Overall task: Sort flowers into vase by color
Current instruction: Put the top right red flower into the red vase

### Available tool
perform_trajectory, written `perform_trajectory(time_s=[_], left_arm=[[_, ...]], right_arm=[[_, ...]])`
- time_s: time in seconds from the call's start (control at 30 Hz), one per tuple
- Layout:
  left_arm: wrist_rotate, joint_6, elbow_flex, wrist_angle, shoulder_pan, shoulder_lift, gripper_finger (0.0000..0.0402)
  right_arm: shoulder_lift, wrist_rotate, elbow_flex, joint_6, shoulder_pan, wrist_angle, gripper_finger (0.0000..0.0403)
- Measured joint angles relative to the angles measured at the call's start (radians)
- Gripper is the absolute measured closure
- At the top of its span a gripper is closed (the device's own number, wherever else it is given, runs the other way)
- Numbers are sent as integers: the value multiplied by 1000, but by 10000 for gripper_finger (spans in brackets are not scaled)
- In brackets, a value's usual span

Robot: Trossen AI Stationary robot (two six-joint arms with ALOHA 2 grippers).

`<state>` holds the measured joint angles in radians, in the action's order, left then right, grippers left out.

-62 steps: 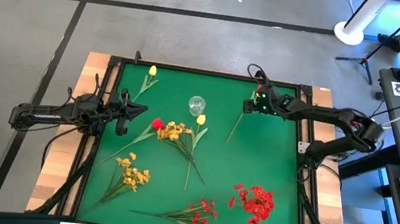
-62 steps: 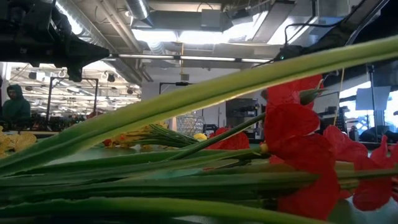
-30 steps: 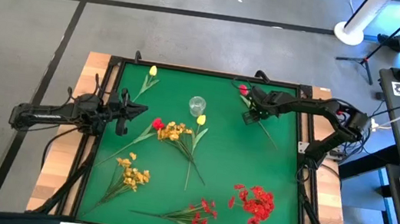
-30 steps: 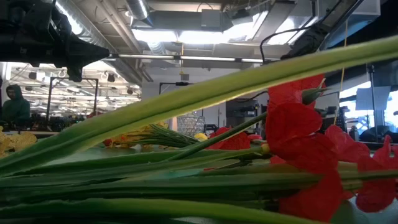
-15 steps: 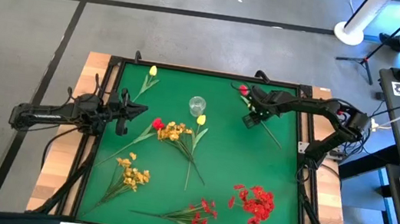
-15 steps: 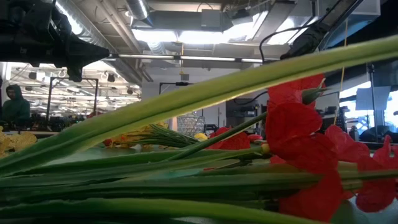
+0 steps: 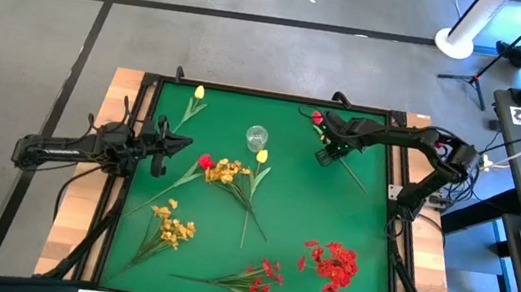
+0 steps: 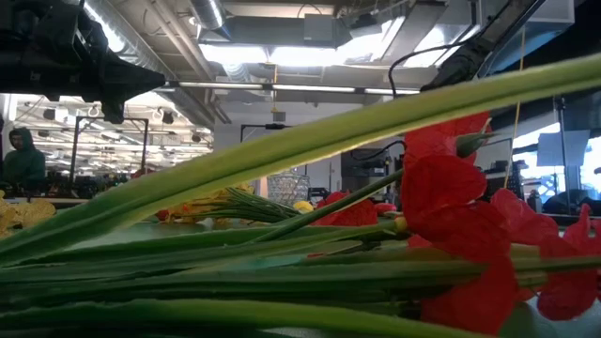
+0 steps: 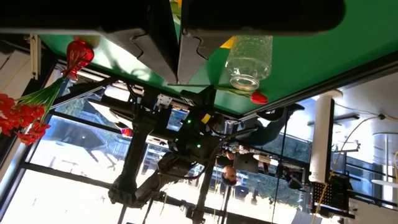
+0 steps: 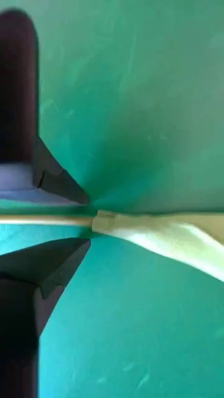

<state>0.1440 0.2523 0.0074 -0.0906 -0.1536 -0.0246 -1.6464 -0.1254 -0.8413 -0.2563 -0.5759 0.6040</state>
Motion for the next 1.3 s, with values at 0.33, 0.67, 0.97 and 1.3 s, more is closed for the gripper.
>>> perform_trajectory(time_s=[0.33, 0.67, 0.97, 1.3], left_arm=[[0, 0, 0, 0, 0, 0, 397], [0, 0, 0, 0, 0, 0, 397], [0, 0, 0, 0, 0, 0, 397], [0, 0, 0, 0, 0, 0, 397]], right_arm=[[39, 34, 5, 47, 0, 8, 394], [483, 84, 7, 22, 1, 126, 401], [1058, 276, 7, -57, 48, 118, 402], [1476, 447, 223, -243, 268, -430, 403]])
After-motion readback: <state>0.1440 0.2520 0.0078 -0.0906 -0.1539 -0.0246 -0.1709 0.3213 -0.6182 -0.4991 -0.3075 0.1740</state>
